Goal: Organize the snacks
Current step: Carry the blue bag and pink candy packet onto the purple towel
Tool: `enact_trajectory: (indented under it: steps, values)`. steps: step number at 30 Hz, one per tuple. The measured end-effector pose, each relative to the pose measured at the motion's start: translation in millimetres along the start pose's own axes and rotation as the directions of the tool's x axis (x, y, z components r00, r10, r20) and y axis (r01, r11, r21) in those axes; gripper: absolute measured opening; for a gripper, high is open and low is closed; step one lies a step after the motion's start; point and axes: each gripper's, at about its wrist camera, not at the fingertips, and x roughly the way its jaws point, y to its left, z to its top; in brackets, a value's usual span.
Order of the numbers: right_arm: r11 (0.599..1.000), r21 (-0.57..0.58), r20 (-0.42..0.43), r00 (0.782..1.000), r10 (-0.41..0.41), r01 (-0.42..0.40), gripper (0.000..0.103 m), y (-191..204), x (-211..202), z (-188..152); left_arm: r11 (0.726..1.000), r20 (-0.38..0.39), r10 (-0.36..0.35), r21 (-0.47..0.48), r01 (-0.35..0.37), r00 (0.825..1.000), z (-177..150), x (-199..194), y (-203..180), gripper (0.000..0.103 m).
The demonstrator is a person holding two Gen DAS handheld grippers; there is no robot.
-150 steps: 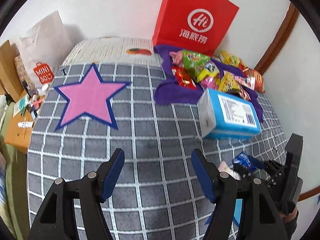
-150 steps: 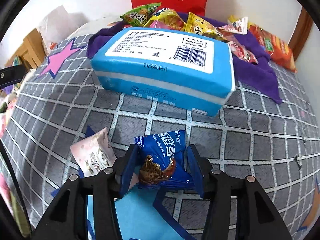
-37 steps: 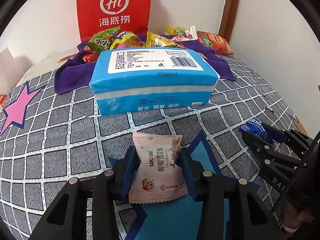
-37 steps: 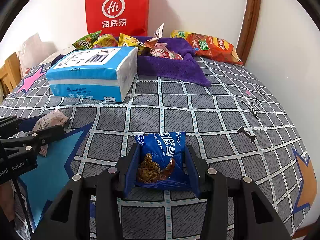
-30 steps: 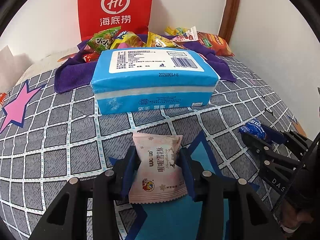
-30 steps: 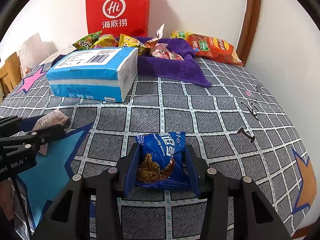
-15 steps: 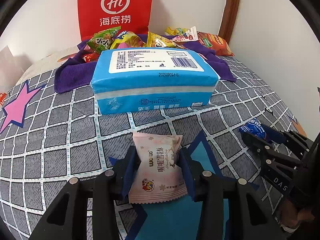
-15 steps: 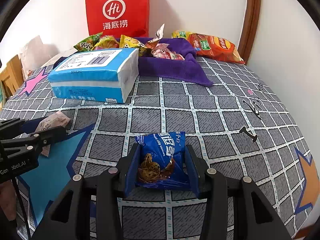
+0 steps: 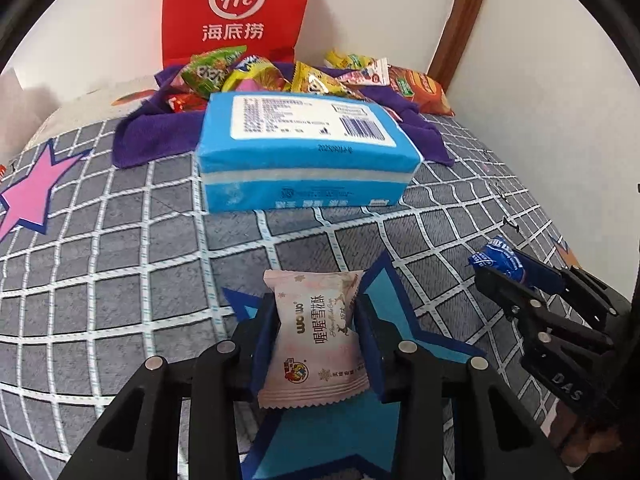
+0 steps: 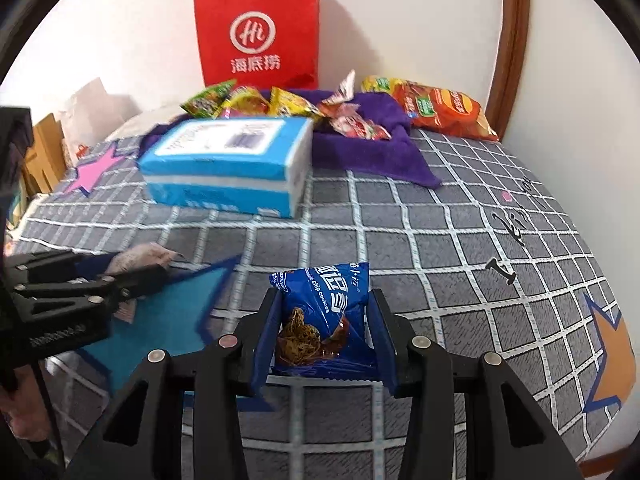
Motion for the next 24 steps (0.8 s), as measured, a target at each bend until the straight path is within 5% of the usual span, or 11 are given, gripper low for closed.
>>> enact_trajectory:
  steps: [24]
  values:
    - [0.995,0.097,0.063,0.998,0.000,-0.006,0.043,24,-60,66,1.000,0.109,-0.015,0.019,0.013,0.994,61,-82,23,0.036]
